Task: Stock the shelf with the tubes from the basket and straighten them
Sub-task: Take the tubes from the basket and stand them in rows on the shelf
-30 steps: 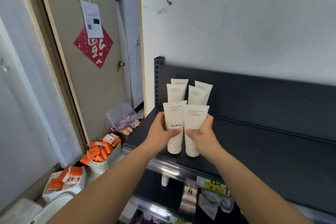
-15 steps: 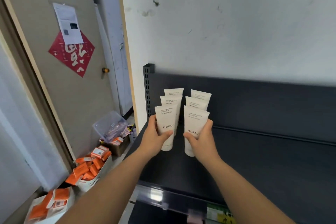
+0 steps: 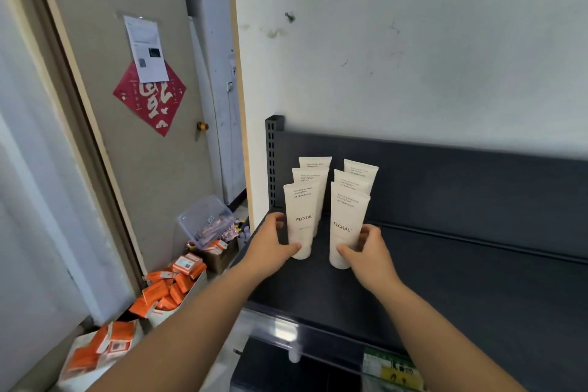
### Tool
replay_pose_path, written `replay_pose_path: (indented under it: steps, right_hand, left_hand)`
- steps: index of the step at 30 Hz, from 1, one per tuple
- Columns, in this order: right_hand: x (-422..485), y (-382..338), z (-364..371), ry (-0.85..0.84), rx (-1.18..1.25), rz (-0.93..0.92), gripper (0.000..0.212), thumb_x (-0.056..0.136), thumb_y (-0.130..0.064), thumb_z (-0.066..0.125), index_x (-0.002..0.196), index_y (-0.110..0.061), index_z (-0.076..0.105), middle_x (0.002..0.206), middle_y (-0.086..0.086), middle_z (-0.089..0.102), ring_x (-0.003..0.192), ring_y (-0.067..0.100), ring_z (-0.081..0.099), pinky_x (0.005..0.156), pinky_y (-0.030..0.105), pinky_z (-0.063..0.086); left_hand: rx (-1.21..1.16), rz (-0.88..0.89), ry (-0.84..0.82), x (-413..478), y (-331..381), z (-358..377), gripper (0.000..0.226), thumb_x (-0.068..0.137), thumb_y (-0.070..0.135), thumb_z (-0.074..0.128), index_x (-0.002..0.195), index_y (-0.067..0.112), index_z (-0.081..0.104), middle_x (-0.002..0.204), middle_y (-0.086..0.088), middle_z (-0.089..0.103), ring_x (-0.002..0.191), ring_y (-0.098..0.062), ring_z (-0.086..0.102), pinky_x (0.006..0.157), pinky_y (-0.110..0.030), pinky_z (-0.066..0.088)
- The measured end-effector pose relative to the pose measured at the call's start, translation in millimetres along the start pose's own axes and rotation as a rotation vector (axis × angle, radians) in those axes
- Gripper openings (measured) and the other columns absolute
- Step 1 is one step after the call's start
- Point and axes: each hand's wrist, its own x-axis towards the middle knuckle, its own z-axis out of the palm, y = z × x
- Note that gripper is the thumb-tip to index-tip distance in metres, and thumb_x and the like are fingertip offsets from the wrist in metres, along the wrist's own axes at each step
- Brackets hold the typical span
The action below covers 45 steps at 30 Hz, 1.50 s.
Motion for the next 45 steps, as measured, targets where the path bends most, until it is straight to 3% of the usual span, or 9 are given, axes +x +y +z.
replay_pose_path:
  steps: [7, 11, 17, 19, 22, 29, 32, 40, 45]
  right_hand:
    - [-37, 13, -25, -0.284, -0.35, -0.093, 0.059, 0.09, -0.027, 0.065, 0.142, -0.014, 0.04, 0.14, 0.007, 0.045, 0.123, 0.019, 0.048, 0.096, 0.023, 0.038]
    - [-60, 11, -27, -0.398, -0.454, -0.228, 0.054, 0.095, -0.027, 0.058, 0.143, -0.015, 0.036, 0.14, 0.006, 0.044, 0.122, 0.019, 0.047, 0.101, 0.024, 0.036]
    - [-78, -12, -6, -0.502, -0.534, -0.458, 0.053, 0.097, -0.024, 0.052, 0.145, -0.011, 0.034, 0.142, 0.006, 0.043, 0.131, 0.023, 0.043, 0.107, 0.029, 0.035]
    - [-88, -24, 9, -0.546, -0.56, -0.496, 0.06, 0.098, -0.022, 0.049, 0.151, -0.008, 0.024, 0.153, 0.009, 0.031, 0.141, 0.023, 0.032, 0.114, 0.031, 0.028]
    - [-105, -42, 38, -0.593, -0.566, -0.555, 0.064, 0.099, -0.019, 0.048, 0.154, -0.009, 0.017, 0.16, 0.008, 0.02, 0.146, 0.022, 0.022, 0.117, 0.031, 0.021]
    - [-166, -74, 129, -0.774, -0.497, -0.719, 0.06, 0.095, -0.011, 0.052, 0.149, -0.014, 0.027, 0.153, 0.008, 0.034, 0.136, 0.026, 0.04, 0.109, 0.036, 0.034]
    - [-183, -81, 169, -0.867, -0.491, -0.783, 0.061, 0.094, -0.01, 0.053, 0.149, -0.014, 0.028, 0.153, 0.007, 0.033, 0.137, 0.025, 0.037, 0.107, 0.031, 0.032]
    - [-228, -73, 282, -1.057, -0.586, -0.757, 0.065, 0.093, -0.013, 0.052, 0.151, -0.01, 0.024, 0.154, 0.01, 0.031, 0.14, 0.026, 0.034, 0.11, 0.033, 0.031]
    - [-239, -50, 329, -1.106, -0.669, -0.697, 0.064, 0.097, -0.014, 0.05, 0.152, -0.008, 0.018, 0.157, 0.012, 0.025, 0.141, 0.026, 0.032, 0.111, 0.032, 0.028]
  left_hand:
    - [0.359, -0.076, 0.028, -56, -3, -6, 0.061, 0.089, 0.033, 0.058, 0.145, 0.021, 0.036, 0.148, -0.001, 0.044, 0.13, -0.02, 0.047, 0.108, -0.04, 0.041]
    - [0.604, -0.058, 0.028, -101, -3, -12, 0.06, 0.097, 0.032, 0.044, 0.152, 0.017, 0.026, 0.158, -0.001, 0.027, 0.145, -0.019, 0.024, 0.12, -0.041, 0.02]
    - [0.707, -0.128, 0.108, -164, -11, -34, 0.055, 0.101, 0.028, 0.034, 0.153, 0.019, 0.019, 0.161, 0.001, 0.016, 0.148, -0.019, 0.016, 0.119, -0.038, 0.012]
    - [0.74, -0.167, 0.122, -183, -22, -46, 0.057, 0.101, 0.032, 0.033, 0.154, 0.021, 0.017, 0.162, 0.001, 0.014, 0.149, -0.019, 0.014, 0.122, -0.04, 0.011]
    - [0.748, -0.246, 0.159, -214, -40, -68, 0.059, 0.097, 0.028, 0.037, 0.153, 0.02, 0.019, 0.162, -0.001, 0.016, 0.148, -0.02, 0.016, 0.121, -0.041, 0.012]
    - [0.755, -0.468, 0.224, -287, -97, -126, 0.062, 0.095, 0.022, 0.039, 0.154, 0.019, 0.018, 0.162, -0.001, 0.014, 0.149, -0.02, 0.013, 0.121, -0.038, 0.01]
    - [0.709, -0.527, 0.235, -308, -124, -144, 0.067, 0.092, 0.021, 0.044, 0.154, 0.021, 0.017, 0.162, -0.001, 0.013, 0.149, -0.022, 0.012, 0.121, -0.039, 0.012]
    - [0.599, -0.717, 0.157, -362, -213, -180, 0.07, 0.094, 0.026, 0.05, 0.155, 0.019, 0.015, 0.163, -0.001, 0.009, 0.149, -0.022, 0.011, 0.121, -0.04, 0.016]
    - [0.484, -0.736, 0.145, -377, -260, -196, 0.064, 0.093, 0.021, 0.052, 0.151, 0.024, 0.027, 0.16, 0.003, 0.023, 0.141, -0.02, 0.034, 0.115, -0.039, 0.03]
